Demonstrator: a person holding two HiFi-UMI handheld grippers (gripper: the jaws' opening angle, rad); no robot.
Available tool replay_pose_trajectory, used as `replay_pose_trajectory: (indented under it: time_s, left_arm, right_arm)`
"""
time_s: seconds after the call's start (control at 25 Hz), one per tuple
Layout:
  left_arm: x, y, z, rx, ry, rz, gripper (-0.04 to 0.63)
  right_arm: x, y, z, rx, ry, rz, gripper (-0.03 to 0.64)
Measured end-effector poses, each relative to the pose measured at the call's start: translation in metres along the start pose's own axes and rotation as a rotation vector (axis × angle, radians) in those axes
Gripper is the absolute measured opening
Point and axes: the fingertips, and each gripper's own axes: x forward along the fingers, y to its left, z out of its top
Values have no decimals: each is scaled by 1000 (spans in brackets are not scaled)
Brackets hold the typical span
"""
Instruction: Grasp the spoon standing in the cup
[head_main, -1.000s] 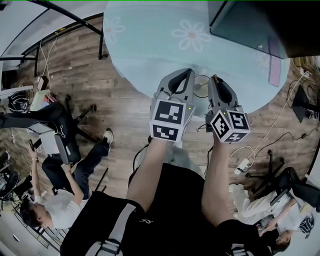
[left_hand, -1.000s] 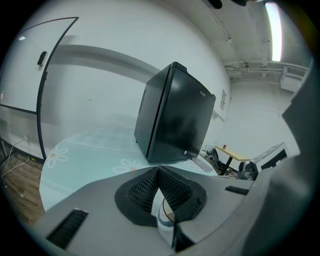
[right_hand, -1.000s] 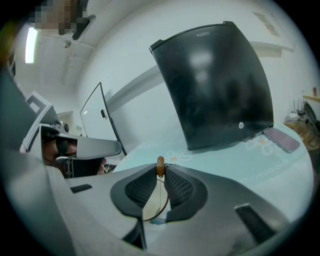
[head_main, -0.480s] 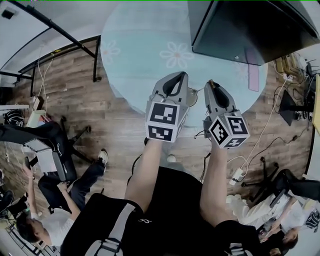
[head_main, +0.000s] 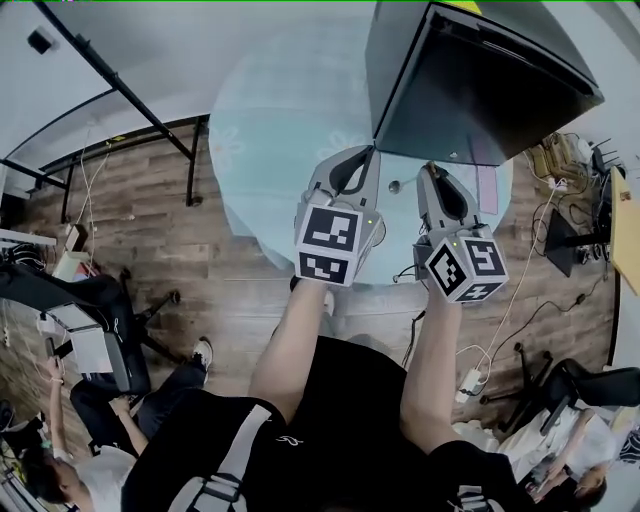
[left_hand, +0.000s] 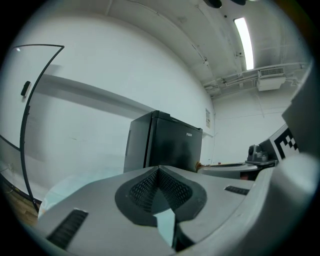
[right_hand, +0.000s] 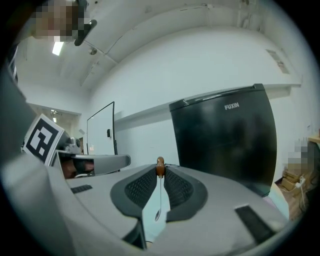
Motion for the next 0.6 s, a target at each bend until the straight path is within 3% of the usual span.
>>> replay_pose_trajectory:
  time_s: [0.6]
  left_arm:
    - [11,-4,45,37,-62,-13,2]
  right_arm:
    - [7,-3,46,-56,-67,17,52]
